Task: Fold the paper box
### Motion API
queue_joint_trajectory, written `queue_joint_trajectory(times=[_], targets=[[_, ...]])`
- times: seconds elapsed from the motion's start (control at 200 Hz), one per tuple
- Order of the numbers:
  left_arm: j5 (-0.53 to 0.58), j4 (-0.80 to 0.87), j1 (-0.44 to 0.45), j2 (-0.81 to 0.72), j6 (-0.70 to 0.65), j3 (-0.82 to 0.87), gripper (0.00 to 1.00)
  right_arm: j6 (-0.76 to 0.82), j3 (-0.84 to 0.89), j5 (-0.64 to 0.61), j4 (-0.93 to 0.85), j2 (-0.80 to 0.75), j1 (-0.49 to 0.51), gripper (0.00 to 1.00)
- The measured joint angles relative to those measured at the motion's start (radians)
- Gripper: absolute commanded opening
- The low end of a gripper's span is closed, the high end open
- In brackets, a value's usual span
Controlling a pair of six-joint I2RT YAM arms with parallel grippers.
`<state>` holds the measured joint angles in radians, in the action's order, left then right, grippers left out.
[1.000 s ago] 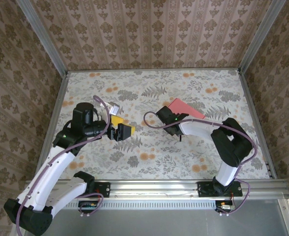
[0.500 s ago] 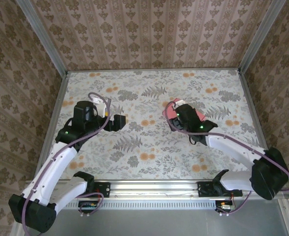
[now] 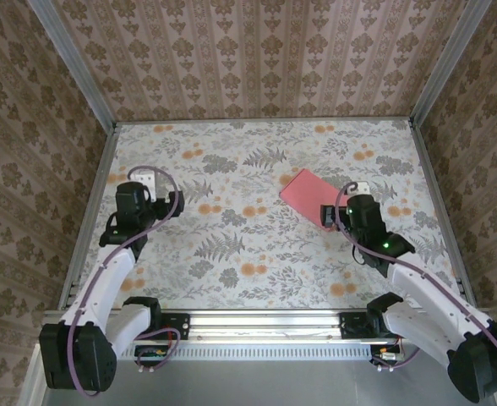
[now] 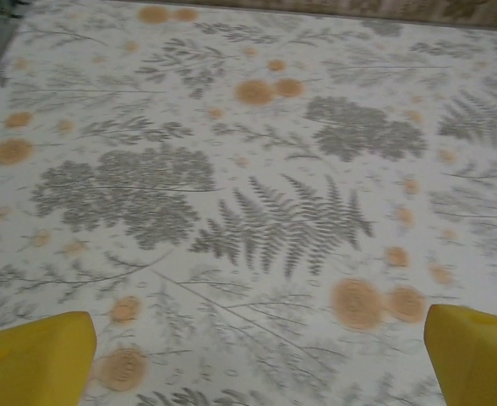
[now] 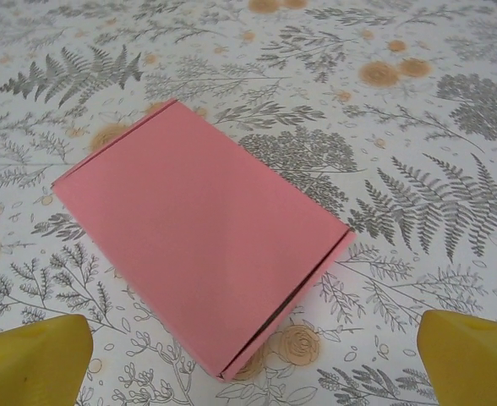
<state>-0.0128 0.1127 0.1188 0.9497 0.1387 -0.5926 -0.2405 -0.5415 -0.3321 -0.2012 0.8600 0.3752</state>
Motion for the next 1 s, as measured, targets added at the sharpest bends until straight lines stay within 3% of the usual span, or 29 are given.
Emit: queue_joint_trajectory(times=[0.28,1.0], targets=[[0.124,-0.314,-0.003,0.04,-0.138,0.165,1.0,-0.021,0.035,-0.001,0.045,-0.05,-0.027,1.0],[0.107,-0.954,-0.028,0.489,-0.245,0.259,1.0,-0.025,0.079,-0.058,0.104,-0.002,-0.051,1.0]])
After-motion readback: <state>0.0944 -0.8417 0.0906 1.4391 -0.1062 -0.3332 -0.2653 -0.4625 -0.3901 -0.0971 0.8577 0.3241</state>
